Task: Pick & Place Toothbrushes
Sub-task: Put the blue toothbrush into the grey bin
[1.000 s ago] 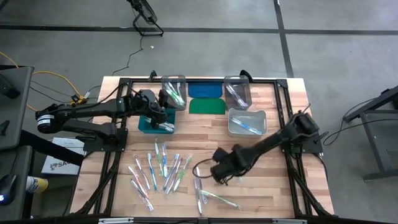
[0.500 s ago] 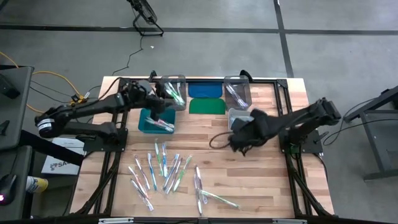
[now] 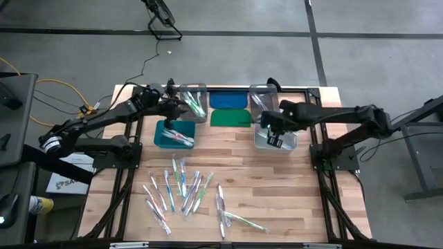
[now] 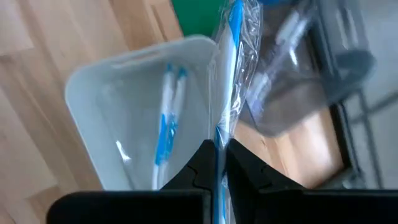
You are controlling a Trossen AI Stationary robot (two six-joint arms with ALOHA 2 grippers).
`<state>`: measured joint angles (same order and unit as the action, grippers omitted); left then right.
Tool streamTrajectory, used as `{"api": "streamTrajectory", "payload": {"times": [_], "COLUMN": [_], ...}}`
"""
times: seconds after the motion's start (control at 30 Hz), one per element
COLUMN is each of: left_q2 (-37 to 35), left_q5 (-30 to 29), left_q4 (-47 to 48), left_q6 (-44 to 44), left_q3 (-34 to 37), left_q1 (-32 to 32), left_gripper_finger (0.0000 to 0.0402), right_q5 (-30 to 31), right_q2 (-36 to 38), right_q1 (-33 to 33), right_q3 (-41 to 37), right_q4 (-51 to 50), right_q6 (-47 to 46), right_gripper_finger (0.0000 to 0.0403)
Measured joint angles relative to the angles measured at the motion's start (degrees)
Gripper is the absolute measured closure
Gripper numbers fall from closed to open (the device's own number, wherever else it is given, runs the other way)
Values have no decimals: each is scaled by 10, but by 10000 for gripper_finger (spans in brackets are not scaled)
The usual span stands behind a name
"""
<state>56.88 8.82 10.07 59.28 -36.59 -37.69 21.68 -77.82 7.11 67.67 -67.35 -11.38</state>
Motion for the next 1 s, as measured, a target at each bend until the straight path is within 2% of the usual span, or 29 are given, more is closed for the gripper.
{"api": "streamTrajectory", "payload": {"times": [0.13, 0.27, 0.53, 0.83, 1.0], "left_q2": [0, 0, 0, 0, 0], "left_q5": [0, 1, -1, -2, -2], "left_q4": [1, 1, -22, -35, -54], "left_q6": [-10, -13, -17, -30, -30], "left_q3": [17, 23, 23, 23, 23], "left_q1": [-8, -5, -6, -6, -6], "left_gripper_finger": [261, 261, 261, 261, 261], "right_q5": [-29, -84, -168, -267, -289], "right_q2": [49, 85, 93, 91, 91], "right_q1": [53, 105, 186, 198, 190], "right_q3": [-46, -97, -151, -164, -164], "right_q4": [47, 92, 152, 171, 173], "right_q6": [55, 105, 205, 177, 169], "right_gripper_finger": [390, 390, 390, 390, 390]}}
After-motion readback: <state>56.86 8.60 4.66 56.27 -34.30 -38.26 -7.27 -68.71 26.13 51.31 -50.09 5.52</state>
